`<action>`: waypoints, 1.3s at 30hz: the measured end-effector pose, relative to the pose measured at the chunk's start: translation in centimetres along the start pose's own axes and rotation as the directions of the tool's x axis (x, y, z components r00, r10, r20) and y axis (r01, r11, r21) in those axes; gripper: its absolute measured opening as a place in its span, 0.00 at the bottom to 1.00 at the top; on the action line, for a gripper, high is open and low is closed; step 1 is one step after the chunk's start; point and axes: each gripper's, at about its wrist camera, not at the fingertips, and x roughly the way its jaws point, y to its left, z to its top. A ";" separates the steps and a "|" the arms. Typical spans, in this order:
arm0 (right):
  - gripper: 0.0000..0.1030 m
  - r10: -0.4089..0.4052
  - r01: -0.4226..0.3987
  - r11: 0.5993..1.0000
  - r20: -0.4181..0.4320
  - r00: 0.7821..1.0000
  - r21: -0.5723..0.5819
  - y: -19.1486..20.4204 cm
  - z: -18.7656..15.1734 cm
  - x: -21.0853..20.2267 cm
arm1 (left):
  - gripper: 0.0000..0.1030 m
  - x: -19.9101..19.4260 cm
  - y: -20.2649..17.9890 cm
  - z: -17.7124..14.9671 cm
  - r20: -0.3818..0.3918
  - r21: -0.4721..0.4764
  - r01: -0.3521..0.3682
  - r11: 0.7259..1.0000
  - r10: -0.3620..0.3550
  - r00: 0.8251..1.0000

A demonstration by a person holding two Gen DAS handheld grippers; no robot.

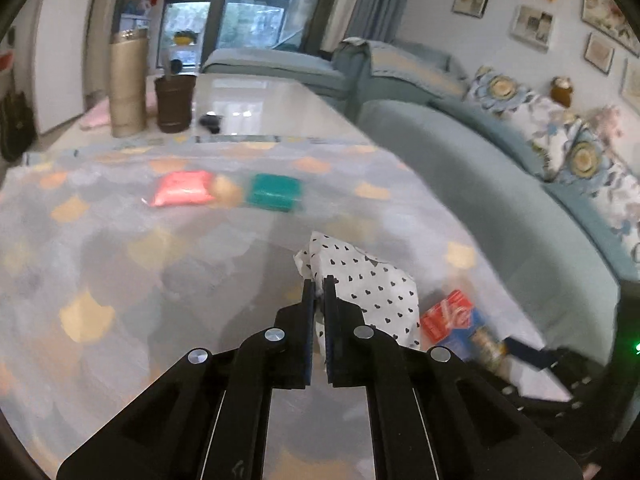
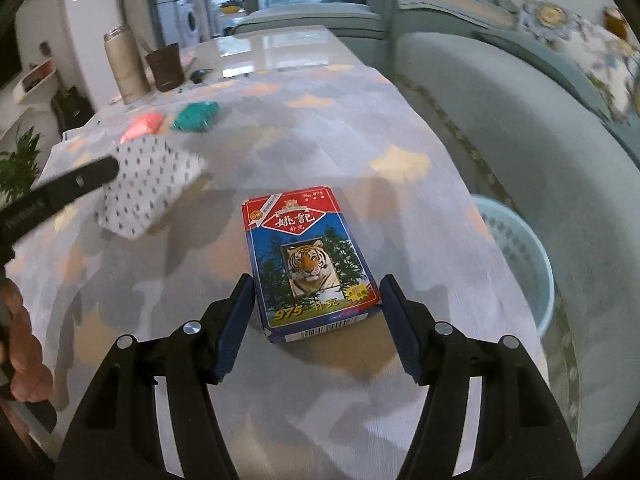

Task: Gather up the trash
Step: 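Carry paper and box over the wastebasket and open both tools to release them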

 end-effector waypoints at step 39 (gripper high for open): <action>0.55 -0.161 0.138 0.978 0.146 0.976 0.158 -15.2 6.2 -4.3 | 0.03 1.8 -14.4 3.6 0.097 0.209 0.170 0.963 -0.194 0.976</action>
